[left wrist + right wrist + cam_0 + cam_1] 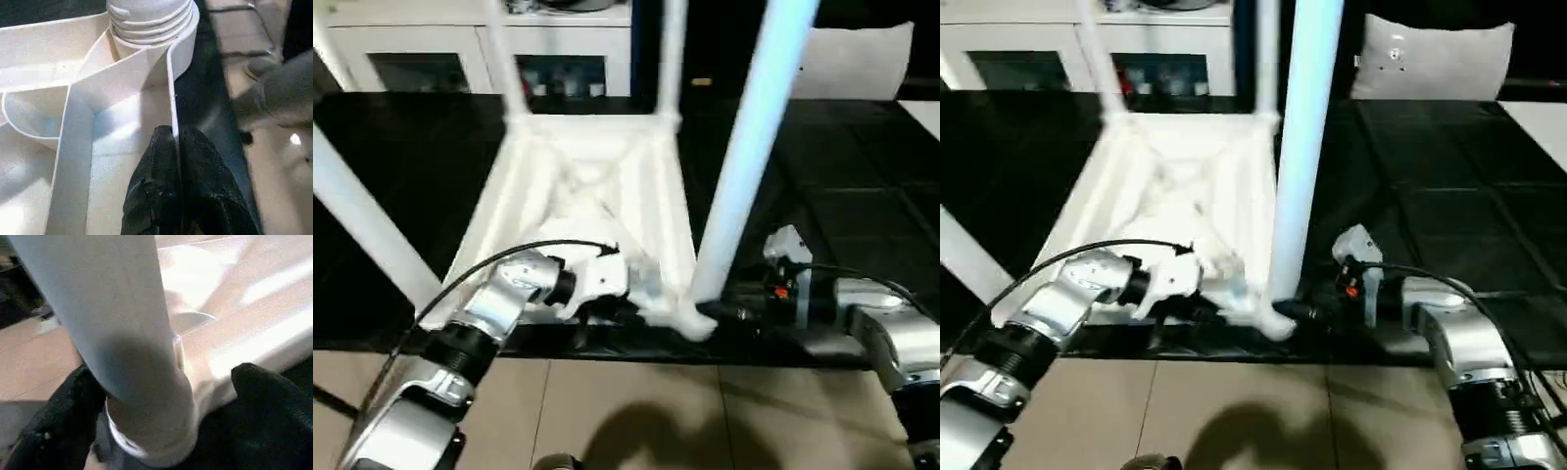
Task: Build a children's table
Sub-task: Rotate leg to tighten
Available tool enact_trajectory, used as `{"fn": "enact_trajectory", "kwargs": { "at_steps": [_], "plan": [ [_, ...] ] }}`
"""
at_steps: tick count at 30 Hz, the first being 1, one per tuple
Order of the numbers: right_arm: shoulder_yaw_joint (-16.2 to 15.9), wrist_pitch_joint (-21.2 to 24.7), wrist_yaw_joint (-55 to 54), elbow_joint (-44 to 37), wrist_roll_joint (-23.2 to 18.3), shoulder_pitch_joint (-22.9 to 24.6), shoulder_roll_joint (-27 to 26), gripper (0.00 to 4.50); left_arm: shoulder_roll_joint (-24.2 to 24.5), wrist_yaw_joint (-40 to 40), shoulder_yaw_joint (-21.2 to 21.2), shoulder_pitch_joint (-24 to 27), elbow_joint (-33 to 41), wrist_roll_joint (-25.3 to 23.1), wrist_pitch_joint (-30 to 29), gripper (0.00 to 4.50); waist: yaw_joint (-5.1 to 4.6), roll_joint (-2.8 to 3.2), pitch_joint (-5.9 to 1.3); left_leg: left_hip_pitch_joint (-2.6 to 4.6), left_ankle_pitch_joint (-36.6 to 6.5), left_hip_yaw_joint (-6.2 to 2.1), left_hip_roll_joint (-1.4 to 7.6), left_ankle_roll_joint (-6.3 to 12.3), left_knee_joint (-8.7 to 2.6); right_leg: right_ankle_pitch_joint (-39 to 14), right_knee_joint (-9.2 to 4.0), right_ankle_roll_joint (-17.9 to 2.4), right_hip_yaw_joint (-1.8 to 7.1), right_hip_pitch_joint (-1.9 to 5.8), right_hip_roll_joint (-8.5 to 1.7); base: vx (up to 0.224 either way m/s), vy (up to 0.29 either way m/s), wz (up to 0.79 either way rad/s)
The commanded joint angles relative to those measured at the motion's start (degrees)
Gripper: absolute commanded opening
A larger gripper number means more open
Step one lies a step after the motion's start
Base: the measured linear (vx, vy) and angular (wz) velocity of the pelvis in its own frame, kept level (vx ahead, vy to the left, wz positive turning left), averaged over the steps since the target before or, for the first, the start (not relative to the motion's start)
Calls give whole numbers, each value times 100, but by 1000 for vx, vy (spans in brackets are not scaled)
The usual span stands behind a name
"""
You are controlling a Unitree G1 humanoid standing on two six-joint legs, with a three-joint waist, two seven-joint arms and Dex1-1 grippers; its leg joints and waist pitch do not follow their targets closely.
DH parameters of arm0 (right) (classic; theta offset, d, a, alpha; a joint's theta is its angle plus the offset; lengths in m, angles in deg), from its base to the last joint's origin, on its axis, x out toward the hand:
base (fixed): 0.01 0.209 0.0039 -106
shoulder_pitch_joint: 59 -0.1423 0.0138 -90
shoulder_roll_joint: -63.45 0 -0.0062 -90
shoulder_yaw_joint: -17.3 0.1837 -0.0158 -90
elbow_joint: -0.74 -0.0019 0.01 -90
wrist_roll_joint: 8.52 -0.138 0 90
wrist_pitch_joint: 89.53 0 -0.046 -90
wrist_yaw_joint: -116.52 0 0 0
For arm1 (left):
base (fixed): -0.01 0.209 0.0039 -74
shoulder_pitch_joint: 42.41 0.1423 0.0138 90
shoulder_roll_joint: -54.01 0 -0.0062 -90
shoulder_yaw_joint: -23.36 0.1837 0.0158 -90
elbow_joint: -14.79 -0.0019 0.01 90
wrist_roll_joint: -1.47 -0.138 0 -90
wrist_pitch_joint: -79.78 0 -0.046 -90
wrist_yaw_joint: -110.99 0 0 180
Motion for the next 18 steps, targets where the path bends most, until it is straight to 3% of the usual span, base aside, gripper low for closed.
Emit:
{"fn": "enact_trajectory", "kwargs": {
  "at_steps": [1,3,5,10,13,18],
  "plan": [
    [-74,29,255,-124,-102,-125,88,407,25,478,444,-45,9,-159,307,0,-22,-96,-342,169,-1159,104,25,429,-295,181,-324,-1574,-70,168,28,0,0,0],
    [-93,61,341,-134,-156,-135,77,368,50,538,462,-53,-6,-166,366,0,-13,-80,-337,175,-1223,101,25,387,-304,59,-331,-1563,-68,162,21,0,0,0],
    [-107,142,430,-164,-225,-140,73,364,80,634,473,-42,18,-144,351,0,-12,-87,-339,177,-1256,103,28,363,-307,22,-333,-1563,-65,161,21,0,0,0],
    [-145,206,558,-209,-316,-130,86,305,112,747,482,-28,16,-114,426,0,-12,-91,-349,173,-1153,101,24,374,-296,157,-314,-1591,-69,165,28,0,0,0],
    [-154,245,640,-235,-354,-114,79,305,113,754,488,-46,-37,-135,469,0,-10,-93,-350,169,-1126,102,21,388,-293,185,-313,-1599,-71,169,24,0,0,0],
    [-177,276,677,-287,-406,-88,60,260,107,737,475,-57,-95,-150,488,0,-3,-89,-354,172,-1111,103,18,384,-289,215,-311,-1601,-71,171,28,0,0,0]
  ]
}}
